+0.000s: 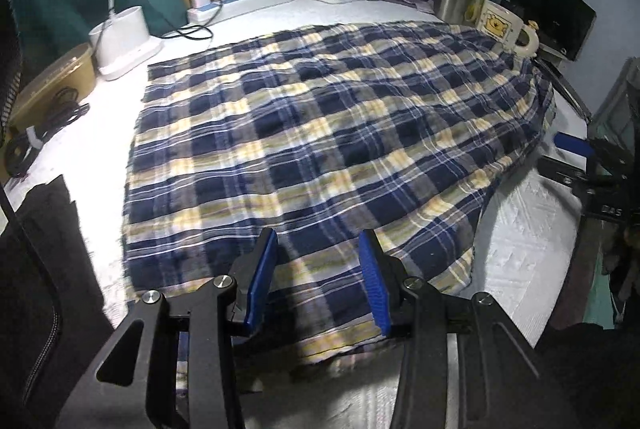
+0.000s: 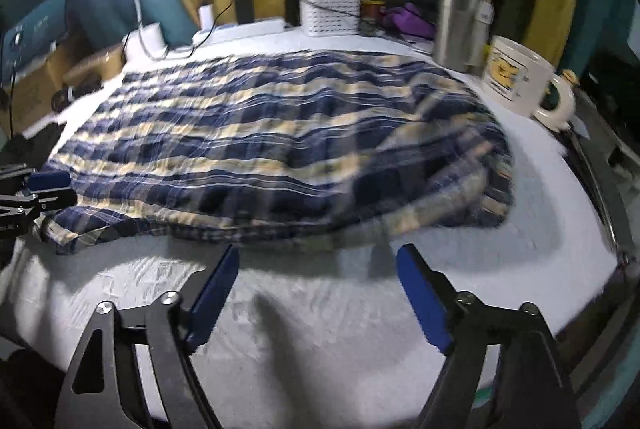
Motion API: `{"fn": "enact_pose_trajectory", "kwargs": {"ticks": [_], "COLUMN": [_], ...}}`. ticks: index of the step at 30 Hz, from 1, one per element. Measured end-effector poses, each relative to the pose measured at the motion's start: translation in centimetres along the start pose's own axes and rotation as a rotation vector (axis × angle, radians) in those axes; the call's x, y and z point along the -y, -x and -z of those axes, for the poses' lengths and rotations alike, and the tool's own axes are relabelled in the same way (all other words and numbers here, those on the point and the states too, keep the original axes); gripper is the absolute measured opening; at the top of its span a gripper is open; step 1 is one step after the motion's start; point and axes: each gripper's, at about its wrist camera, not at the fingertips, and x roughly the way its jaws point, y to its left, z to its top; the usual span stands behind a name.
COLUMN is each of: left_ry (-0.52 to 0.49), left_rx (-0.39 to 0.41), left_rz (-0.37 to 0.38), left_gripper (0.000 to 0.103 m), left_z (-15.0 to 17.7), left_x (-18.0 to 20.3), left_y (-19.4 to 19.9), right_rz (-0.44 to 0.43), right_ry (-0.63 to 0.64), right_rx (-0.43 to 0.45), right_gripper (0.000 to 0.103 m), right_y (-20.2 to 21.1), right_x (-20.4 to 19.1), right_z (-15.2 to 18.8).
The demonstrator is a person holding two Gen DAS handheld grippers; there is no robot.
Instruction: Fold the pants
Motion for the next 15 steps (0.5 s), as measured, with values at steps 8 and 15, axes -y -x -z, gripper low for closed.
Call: {"fn": "enact_pose_trajectory", "kwargs": {"ticks": [8, 15], "left_ry": [0.082, 0.15], "left_rx": [0.046, 0.019], "left_rz": [-0.061, -0.129], "left_gripper": [0.048, 0.05], "left_z": [-0.7, -0.5], "left_x": [-2.0, -4.6], "left_y": [1.6, 1.4], "right_rz": [-0.035, -0.09], "right_ry": [-0.117, -0.186], "right_rx": [0.018, 0.008], "right_gripper": [0.092, 0.095], "right_y": [1.0, -0.3], "right_x": [3.8, 5.6], "right_z": [0.1, -0.6]}}
